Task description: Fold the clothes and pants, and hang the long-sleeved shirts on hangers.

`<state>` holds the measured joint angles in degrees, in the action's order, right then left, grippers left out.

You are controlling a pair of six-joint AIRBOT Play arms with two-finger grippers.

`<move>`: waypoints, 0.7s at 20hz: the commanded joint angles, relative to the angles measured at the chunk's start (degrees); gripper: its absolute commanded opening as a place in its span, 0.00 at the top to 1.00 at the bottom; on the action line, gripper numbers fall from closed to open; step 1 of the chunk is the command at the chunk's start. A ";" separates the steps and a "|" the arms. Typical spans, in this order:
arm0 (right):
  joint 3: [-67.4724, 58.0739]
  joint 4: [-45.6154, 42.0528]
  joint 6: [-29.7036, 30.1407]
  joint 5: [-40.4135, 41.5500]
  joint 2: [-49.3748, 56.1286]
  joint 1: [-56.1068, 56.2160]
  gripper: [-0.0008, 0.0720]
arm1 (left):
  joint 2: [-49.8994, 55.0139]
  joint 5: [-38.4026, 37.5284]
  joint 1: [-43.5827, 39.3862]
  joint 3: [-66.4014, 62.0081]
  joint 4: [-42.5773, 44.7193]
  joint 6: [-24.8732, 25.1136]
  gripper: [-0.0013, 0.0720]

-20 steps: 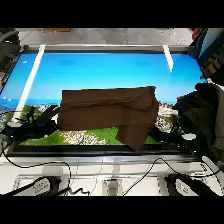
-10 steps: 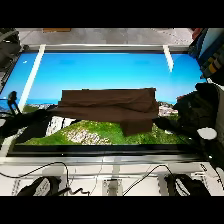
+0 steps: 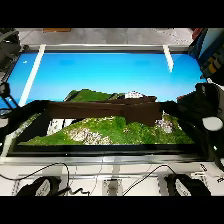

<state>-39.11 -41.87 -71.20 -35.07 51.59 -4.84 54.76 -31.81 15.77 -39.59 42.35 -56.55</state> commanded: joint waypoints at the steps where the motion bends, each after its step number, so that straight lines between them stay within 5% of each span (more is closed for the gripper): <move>1: -6.60 -2.84 -0.26 8.50 13.35 4.26 0.98 | 8.63 12.74 -6.47 -1.49 0.02 0.46 0.97; 10: -25.77 -3.43 -0.28 9.09 38.49 4.87 0.97 | 33.57 10.25 -8.31 -20.68 0.02 0.46 0.96; 11: -25.88 -3.52 0.15 9.09 38.56 4.87 0.97 | 34.05 9.73 -8.31 -20.74 0.07 0.46 0.88; 13: -25.88 -3.56 0.26 7.78 38.40 4.87 0.82 | 33.99 8.22 -8.28 -20.74 2.40 0.46 0.13; 14: -25.88 -3.54 0.26 6.60 38.40 4.83 0.71 | 33.70 7.10 -8.11 -20.74 4.57 0.46 0.02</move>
<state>-63.77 -45.30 -71.29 -26.39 88.64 -0.05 86.96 -22.11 7.64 -59.05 43.51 -56.16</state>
